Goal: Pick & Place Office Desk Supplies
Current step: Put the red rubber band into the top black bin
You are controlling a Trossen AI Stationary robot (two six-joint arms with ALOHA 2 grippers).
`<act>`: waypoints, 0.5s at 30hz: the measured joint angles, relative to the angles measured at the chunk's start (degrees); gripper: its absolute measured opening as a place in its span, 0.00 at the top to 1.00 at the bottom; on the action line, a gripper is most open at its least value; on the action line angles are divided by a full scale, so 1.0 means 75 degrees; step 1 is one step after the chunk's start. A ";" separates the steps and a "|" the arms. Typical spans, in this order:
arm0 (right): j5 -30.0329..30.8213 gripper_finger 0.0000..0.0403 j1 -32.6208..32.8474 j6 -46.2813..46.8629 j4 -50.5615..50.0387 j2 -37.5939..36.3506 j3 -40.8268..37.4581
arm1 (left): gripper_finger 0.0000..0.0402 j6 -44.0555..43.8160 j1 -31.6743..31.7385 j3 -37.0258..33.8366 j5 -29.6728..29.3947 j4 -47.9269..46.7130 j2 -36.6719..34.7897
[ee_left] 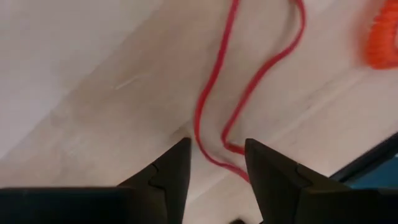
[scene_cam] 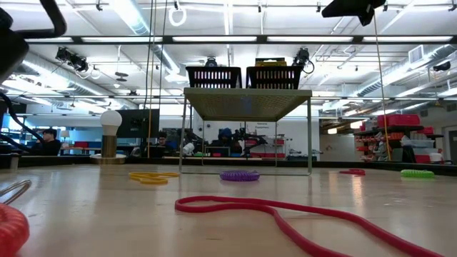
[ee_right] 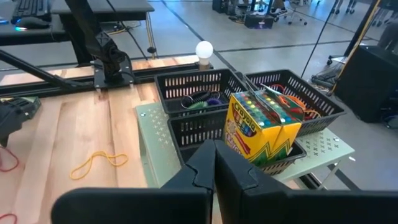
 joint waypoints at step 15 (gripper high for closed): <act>0.0414 0.98 -0.0003 0.0020 0.0050 -0.0003 0.0000 | 0.99 0.0241 -0.0009 -0.0023 -0.0318 -0.0303 -0.0653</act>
